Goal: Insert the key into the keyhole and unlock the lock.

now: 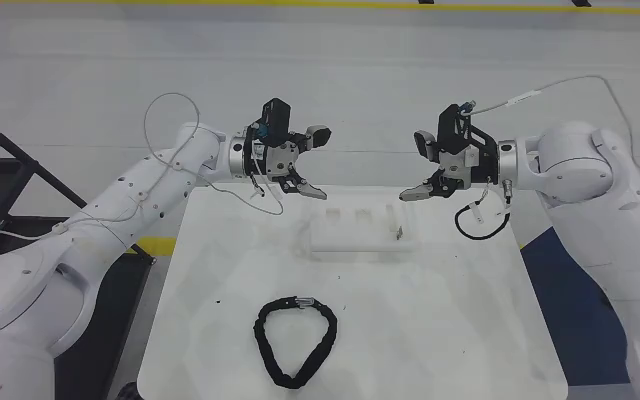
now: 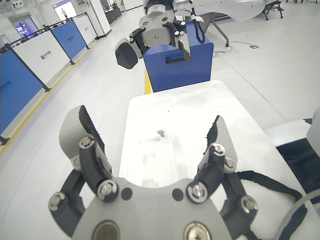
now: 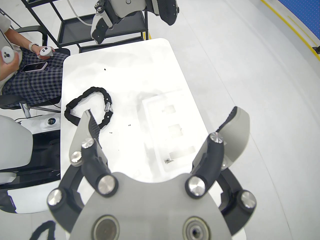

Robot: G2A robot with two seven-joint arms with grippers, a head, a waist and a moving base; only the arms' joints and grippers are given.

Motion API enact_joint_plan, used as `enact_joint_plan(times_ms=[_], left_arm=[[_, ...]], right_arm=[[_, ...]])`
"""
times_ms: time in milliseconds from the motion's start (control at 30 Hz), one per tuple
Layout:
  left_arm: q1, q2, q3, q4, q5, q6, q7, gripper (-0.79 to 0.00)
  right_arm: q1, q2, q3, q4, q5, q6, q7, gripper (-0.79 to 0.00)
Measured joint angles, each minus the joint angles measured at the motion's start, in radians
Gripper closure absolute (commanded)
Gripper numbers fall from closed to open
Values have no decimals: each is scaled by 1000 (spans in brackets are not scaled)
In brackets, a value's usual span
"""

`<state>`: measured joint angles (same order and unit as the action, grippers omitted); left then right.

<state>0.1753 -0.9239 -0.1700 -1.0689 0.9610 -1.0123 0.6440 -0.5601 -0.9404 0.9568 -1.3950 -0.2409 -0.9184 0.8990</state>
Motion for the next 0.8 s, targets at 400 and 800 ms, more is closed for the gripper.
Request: enact_joint_plan(times_ms=[400, 800], left_arm=[[0, 0, 0, 0, 0, 0, 0, -784], [0, 0, 0, 0, 0, 0, 0, -785]], right_arm=[[0, 0, 0, 0, 0, 0, 0, -784], [-66, 9, 12, 24, -60, 93, -46, -785]])
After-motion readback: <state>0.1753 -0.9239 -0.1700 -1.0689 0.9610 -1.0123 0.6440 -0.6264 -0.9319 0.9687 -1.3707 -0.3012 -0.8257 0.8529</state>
